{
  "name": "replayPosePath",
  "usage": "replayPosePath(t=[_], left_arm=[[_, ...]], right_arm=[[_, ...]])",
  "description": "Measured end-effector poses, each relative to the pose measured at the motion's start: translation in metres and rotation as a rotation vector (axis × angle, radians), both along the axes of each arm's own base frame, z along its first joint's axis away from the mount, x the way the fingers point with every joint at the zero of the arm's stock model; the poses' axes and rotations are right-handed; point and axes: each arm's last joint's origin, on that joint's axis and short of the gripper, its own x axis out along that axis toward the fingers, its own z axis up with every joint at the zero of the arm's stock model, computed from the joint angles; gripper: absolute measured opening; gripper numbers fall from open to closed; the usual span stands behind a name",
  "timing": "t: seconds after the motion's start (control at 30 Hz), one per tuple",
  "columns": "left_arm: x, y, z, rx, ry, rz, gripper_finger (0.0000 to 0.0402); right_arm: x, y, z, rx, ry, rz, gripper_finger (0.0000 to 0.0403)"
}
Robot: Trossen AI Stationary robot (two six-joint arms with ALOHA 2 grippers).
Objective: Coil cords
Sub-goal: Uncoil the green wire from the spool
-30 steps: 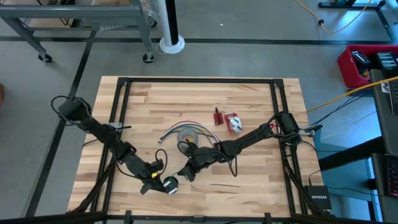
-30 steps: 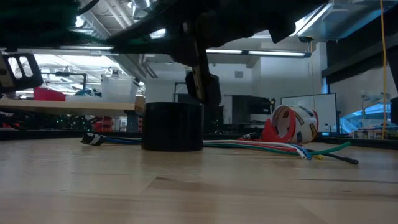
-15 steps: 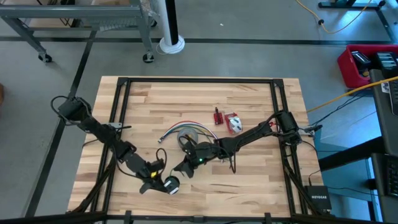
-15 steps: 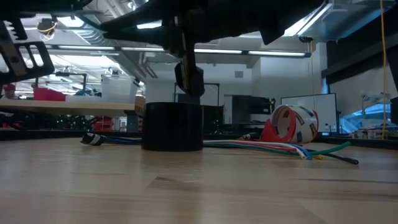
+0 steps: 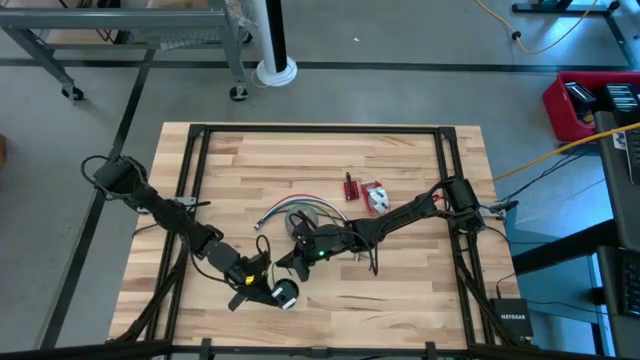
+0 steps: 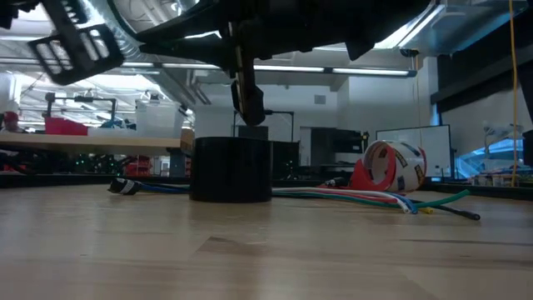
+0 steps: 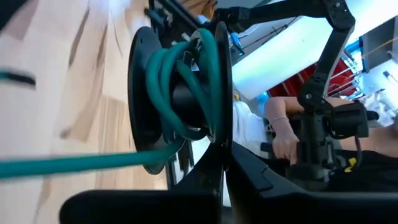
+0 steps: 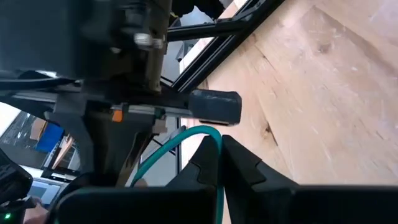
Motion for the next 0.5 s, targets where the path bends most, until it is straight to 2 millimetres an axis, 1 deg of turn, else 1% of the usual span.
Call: replayPosePath(t=[0.23,0.4,0.5], left_arm=[[0.007,0.007,0.003,0.070,-0.061,0.032,0.0000],[0.009,0.010,0.003,0.124,-0.091,0.090,0.0000],[0.009,0.011,0.003,0.142,-0.096,0.108,0.0000]], right_arm=[[0.000,0.000,0.000,0.000,-0.001,-0.002,0.0007],[-0.001,0.002,-0.001,0.018,0.017,0.049,0.0007],[-0.002,0.004,-0.003,0.056,0.055,0.079,0.0007]])
